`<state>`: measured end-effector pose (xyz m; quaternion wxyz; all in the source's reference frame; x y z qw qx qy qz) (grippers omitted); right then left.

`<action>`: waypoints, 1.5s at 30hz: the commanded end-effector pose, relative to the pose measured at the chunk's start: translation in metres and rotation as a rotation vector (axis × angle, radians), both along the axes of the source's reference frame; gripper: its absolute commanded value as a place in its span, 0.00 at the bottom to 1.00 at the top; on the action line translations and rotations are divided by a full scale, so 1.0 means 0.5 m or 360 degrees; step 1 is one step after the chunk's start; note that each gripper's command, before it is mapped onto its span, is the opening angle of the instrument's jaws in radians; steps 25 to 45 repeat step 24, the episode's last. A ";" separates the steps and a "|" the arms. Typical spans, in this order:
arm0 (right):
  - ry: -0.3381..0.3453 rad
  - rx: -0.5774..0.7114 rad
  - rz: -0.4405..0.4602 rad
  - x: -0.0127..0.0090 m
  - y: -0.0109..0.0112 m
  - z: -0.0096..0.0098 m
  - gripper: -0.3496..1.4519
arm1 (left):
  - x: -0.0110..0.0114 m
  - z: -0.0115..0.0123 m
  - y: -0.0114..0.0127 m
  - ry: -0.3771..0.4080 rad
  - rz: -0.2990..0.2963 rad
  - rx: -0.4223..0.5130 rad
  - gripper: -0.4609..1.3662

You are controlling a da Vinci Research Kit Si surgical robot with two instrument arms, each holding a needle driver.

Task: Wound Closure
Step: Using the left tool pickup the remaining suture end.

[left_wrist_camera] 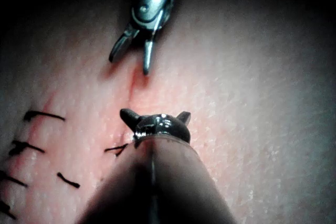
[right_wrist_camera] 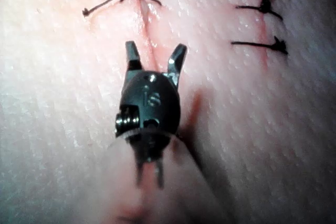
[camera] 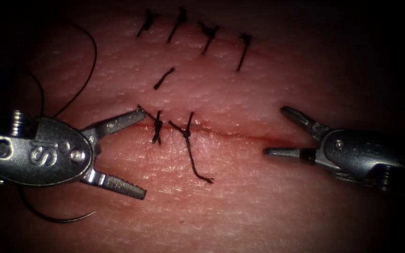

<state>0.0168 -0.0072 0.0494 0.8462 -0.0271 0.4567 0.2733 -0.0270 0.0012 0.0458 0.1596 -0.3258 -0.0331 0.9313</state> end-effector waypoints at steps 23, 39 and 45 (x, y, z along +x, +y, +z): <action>0.0004 0.0000 -0.0006 0.0011 -0.0003 0.0005 0.96 | -0.0013 0.0100 -0.0040 -0.0016 0.0154 0.0075 0.58; 0.0004 0.0000 -0.0006 0.0011 -0.0003 0.0005 0.96 | -0.0013 0.0100 -0.0040 -0.0016 0.0154 0.0075 0.59; 0.0004 0.0000 -0.0006 0.0011 -0.0003 0.0005 0.96 | -0.0013 0.0100 -0.0040 -0.0016 0.0154 0.0075 0.59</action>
